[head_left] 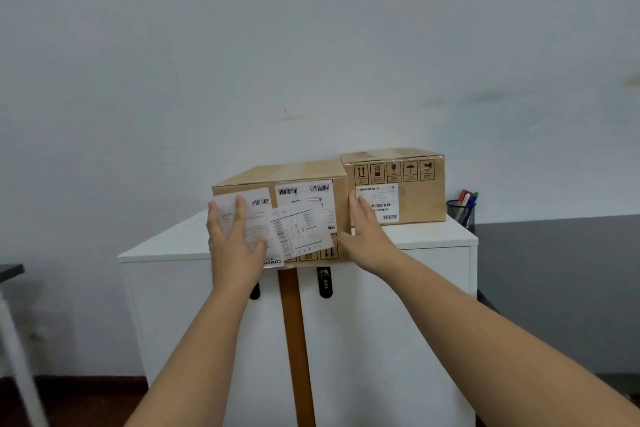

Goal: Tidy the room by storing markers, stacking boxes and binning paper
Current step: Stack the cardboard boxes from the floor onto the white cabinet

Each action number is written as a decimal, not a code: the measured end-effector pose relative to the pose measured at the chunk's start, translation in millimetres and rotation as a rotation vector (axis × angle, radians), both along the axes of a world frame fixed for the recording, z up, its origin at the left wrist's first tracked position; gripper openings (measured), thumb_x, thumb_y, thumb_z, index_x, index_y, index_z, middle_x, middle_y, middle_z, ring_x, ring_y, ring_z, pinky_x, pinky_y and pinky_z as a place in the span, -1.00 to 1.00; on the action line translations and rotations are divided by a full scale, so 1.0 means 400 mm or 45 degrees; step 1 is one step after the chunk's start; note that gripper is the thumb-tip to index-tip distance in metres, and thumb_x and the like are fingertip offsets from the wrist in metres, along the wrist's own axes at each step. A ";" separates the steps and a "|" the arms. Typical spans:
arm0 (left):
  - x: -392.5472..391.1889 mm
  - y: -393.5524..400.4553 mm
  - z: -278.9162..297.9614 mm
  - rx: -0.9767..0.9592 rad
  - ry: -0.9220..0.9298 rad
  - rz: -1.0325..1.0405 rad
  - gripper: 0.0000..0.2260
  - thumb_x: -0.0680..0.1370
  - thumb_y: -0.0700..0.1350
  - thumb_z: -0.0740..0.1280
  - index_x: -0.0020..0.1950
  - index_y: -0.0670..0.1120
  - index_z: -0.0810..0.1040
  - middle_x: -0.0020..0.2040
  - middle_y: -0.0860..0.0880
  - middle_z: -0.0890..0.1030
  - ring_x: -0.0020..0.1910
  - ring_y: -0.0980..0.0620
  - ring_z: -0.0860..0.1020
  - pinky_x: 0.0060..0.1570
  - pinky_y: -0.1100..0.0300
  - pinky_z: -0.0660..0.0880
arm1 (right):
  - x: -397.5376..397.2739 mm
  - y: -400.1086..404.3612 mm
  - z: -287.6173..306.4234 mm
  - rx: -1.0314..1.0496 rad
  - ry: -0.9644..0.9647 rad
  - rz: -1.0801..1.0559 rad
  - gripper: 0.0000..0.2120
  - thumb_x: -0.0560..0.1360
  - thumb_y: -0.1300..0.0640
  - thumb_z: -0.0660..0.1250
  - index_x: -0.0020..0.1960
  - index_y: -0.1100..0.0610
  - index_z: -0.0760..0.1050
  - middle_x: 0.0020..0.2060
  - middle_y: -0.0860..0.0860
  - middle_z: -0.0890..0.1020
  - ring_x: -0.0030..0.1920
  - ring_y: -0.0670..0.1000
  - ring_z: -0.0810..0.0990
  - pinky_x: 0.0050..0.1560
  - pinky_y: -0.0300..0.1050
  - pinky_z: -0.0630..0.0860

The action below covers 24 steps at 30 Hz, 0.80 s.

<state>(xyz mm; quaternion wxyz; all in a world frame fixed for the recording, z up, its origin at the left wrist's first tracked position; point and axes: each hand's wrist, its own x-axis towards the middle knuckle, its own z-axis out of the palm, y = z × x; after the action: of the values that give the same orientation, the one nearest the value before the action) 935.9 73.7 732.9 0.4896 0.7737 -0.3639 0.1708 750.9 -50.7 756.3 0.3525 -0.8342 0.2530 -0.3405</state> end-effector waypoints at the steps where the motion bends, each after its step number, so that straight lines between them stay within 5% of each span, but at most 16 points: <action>1: 0.008 -0.009 -0.008 0.092 -0.058 0.044 -0.26 0.55 -0.06 0.39 0.60 0.20 0.03 0.61 0.06 -0.23 0.59 -0.10 -0.04 0.54 -0.02 0.10 | 0.005 -0.007 -0.012 -0.128 0.077 -0.097 -0.14 0.54 0.08 0.27 0.57 -0.08 -0.28 0.56 -0.06 -0.26 0.57 0.06 -0.18 0.54 0.06 -0.04; 5: 0.022 -0.031 -0.071 0.436 -0.411 0.182 -0.41 0.57 0.11 0.29 0.57 0.23 0.15 0.62 -0.01 -0.03 0.58 -0.15 -0.02 0.51 -0.20 0.01 | 0.022 -0.021 -0.067 -0.920 0.252 -0.409 -0.15 0.46 0.12 0.25 0.59 0.04 -0.16 0.55 0.05 -0.31 0.56 0.10 -0.19 0.52 0.11 -0.13; 8: 0.032 -0.048 -0.123 0.574 -0.516 0.114 -0.46 0.60 0.16 0.20 0.57 0.23 0.13 0.63 0.01 0.00 0.59 -0.13 -0.05 0.50 -0.23 -0.08 | 0.049 -0.060 -0.103 -1.180 0.483 -0.417 -0.23 0.45 0.07 0.25 0.59 0.06 0.00 0.58 0.02 -0.19 0.58 0.13 -0.07 0.49 0.18 -0.18; 12: 0.067 -0.084 -0.124 0.615 -0.545 0.024 -0.49 0.62 0.18 0.14 0.57 0.24 0.13 0.64 0.02 -0.07 0.60 -0.11 -0.06 0.50 -0.22 -0.13 | 0.082 -0.094 -0.108 -1.102 0.735 -0.445 -0.28 0.56 -0.01 0.11 0.59 0.01 -0.21 0.54 -0.06 -0.34 0.56 0.08 -0.28 0.46 0.21 -0.34; 24: 0.172 -0.201 -0.084 0.863 -0.398 -0.177 -0.47 0.63 0.26 -0.01 0.59 0.17 0.12 0.60 0.08 -0.31 0.60 -0.03 -0.06 0.45 -0.36 -0.21 | 0.167 -0.147 -0.121 -0.883 0.676 -0.432 -0.36 0.58 -0.04 0.07 0.59 -0.06 -0.12 0.54 -0.08 -0.35 0.56 0.03 -0.30 0.48 0.16 -0.31</action>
<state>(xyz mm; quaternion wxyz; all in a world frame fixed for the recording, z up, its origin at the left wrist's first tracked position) 1004.5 -6.9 699.3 0.1547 0.8299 -0.5218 0.1231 817.6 -109.7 707.8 -0.0847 -0.9078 0.3385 -0.2325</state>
